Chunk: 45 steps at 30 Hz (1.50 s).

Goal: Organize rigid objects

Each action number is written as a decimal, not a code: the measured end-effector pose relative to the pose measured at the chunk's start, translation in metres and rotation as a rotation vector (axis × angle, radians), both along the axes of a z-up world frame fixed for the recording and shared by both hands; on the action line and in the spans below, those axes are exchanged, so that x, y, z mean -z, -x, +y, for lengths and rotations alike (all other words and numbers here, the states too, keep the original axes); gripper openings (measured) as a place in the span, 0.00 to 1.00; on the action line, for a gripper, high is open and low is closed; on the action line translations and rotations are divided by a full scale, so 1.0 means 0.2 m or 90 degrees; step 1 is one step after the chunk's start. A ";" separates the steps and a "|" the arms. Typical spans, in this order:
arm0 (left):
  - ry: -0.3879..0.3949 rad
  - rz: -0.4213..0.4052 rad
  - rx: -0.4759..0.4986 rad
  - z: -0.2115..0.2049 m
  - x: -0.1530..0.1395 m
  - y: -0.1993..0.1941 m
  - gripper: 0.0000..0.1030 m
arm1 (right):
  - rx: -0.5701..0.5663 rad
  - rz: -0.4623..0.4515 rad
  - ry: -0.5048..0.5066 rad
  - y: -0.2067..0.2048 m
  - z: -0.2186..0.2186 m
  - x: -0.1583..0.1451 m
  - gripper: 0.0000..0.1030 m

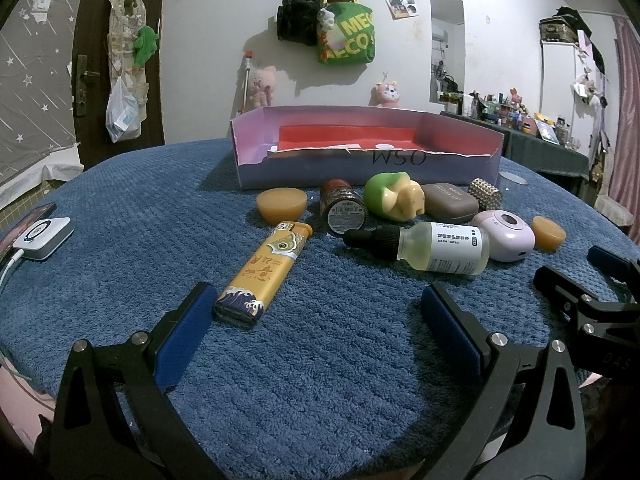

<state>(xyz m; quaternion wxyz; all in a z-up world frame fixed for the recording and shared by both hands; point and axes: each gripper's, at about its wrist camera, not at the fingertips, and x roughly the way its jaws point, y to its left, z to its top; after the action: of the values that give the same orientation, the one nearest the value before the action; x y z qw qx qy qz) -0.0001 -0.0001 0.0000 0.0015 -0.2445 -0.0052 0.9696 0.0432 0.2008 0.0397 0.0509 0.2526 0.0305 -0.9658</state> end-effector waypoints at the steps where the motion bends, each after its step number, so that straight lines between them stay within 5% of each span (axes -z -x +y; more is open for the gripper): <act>1: 0.000 0.000 0.000 0.00 0.00 0.00 1.00 | 0.000 0.000 0.000 0.00 0.00 0.00 1.00; 45: -0.001 -0.008 0.014 -0.02 0.00 0.01 1.00 | -0.003 -0.005 0.001 0.01 0.00 -0.01 1.00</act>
<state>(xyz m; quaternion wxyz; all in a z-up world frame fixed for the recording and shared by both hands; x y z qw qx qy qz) -0.0021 -0.0041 0.0005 0.0125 -0.2505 -0.0028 0.9680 0.0419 0.2005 0.0413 0.0535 0.2565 0.0300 -0.9646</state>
